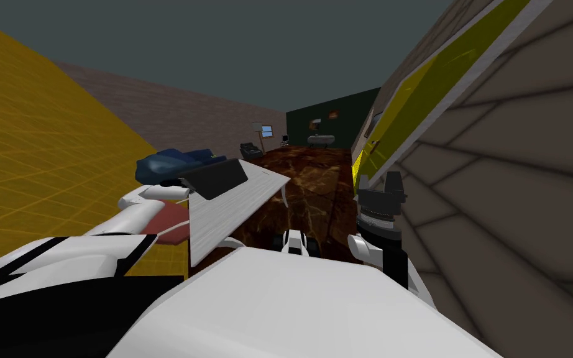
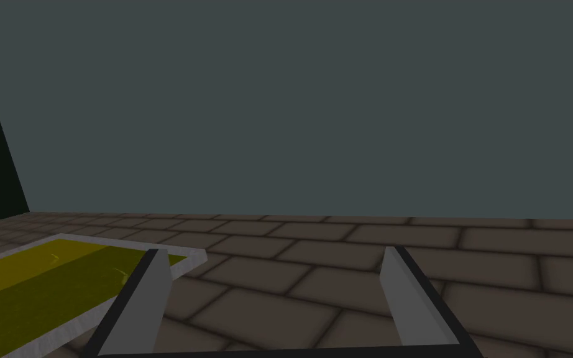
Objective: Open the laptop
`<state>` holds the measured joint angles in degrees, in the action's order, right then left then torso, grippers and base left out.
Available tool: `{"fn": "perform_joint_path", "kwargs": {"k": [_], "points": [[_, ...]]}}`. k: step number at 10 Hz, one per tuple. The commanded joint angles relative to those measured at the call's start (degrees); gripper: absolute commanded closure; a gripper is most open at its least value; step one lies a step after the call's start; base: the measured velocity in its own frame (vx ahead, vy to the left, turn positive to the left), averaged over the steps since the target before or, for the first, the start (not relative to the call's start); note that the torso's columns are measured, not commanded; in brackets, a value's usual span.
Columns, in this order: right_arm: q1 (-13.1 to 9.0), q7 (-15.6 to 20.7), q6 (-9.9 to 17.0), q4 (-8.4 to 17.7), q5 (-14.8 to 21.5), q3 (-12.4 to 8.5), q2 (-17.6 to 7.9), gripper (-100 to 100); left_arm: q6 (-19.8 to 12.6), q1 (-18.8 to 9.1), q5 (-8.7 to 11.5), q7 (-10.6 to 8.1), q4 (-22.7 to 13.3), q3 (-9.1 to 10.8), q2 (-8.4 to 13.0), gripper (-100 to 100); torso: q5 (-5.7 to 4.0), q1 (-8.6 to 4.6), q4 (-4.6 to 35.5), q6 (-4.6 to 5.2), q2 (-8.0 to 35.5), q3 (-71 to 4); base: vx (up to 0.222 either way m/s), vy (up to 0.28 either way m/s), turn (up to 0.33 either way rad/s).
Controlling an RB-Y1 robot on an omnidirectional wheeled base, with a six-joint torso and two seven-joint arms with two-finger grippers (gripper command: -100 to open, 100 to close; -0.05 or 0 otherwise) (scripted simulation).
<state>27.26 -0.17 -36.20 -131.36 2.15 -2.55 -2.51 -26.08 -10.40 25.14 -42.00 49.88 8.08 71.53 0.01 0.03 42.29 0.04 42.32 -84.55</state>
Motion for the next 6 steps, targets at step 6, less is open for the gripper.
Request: {"fn": "perform_joint_path", "kwargs": {"k": [6], "points": [[0.01,0.0,0.0,0.0,0.0,0.0,0.0,0,-4.21,-1.32,-0.38,-4.48,-9.36,1.49,6.33,-100,0.01,0.02,-0.01,-0.05,-0.02,-0.01,0.013,-0.019,-0.124]]}}
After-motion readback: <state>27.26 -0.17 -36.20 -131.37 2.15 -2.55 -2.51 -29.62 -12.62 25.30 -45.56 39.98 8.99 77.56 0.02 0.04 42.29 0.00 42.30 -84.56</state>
